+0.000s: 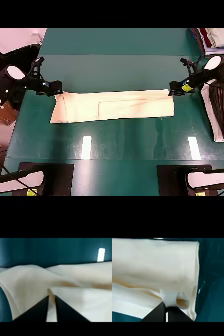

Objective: Fold the shirts.

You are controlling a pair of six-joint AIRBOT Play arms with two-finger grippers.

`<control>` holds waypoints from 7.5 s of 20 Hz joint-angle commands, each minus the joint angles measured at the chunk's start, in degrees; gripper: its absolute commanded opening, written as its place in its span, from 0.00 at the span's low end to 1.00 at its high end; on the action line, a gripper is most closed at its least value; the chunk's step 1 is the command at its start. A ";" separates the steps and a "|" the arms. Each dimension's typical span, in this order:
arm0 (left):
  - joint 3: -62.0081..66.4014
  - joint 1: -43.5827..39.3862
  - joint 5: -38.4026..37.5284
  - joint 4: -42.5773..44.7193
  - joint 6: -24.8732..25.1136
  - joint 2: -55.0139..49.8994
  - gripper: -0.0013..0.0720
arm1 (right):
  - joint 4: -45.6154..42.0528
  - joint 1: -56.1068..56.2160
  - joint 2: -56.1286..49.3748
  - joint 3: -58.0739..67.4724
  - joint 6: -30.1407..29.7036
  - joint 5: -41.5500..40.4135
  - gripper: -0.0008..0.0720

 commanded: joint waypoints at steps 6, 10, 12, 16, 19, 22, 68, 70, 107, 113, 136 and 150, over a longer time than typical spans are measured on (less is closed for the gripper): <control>4.83 0.04 -2.23 -6.40 0.20 -1.79 0.68 | 11.34 -6.84 -2.34 2.82 -5.49 1.92 0.62; 5.16 0.04 -6.71 -9.16 0.20 -1.84 0.05 | 11.80 -15.17 1.64 -5.84 -7.54 2.29 0.65; 5.16 -0.07 -7.30 -11.98 0.22 -1.84 0.05 | 11.91 -18.80 1.25 -10.45 -8.37 2.38 0.84; 5.14 -5.49 -6.01 -11.87 0.17 -1.86 0.05 | 20.09 -20.63 -3.41 -15.43 -14.62 1.86 0.84; 5.14 -11.74 -0.66 -11.30 -0.50 -2.08 0.05 | 27.26 -17.90 -6.29 -15.50 -17.42 1.66 0.83; 5.16 -16.81 3.02 -11.32 -3.19 -3.98 0.05 | 28.09 -13.77 -8.07 -12.50 -17.53 0.07 0.66; 26.01 2.43 -10.14 4.57 -2.75 4.81 0.05 | 38.84 49.07 -24.70 37.57 -17.25 -15.08 0.90; 25.99 2.75 -12.31 5.03 -1.51 4.87 0.05 | 38.51 48.11 -23.58 34.47 -17.11 -12.96 0.89; 25.94 -8.02 -13.88 -0.83 -0.22 4.81 0.05 | 29.46 9.44 -11.89 20.13 -7.48 -10.97 0.03; 25.94 -18.84 -7.74 -0.85 -0.28 4.81 0.05 | 21.14 -14.67 -3.23 20.15 -6.23 -11.82 0.03; 25.94 -24.57 -7.54 -0.79 -1.70 4.81 0.05 | 26.10 -39.76 4.50 31.04 -11.37 -14.32 0.03; 25.94 -24.59 -7.52 -0.59 0.26 4.81 0.05 | 8.26 -53.68 24.63 7.85 -12.24 -2.93 0.03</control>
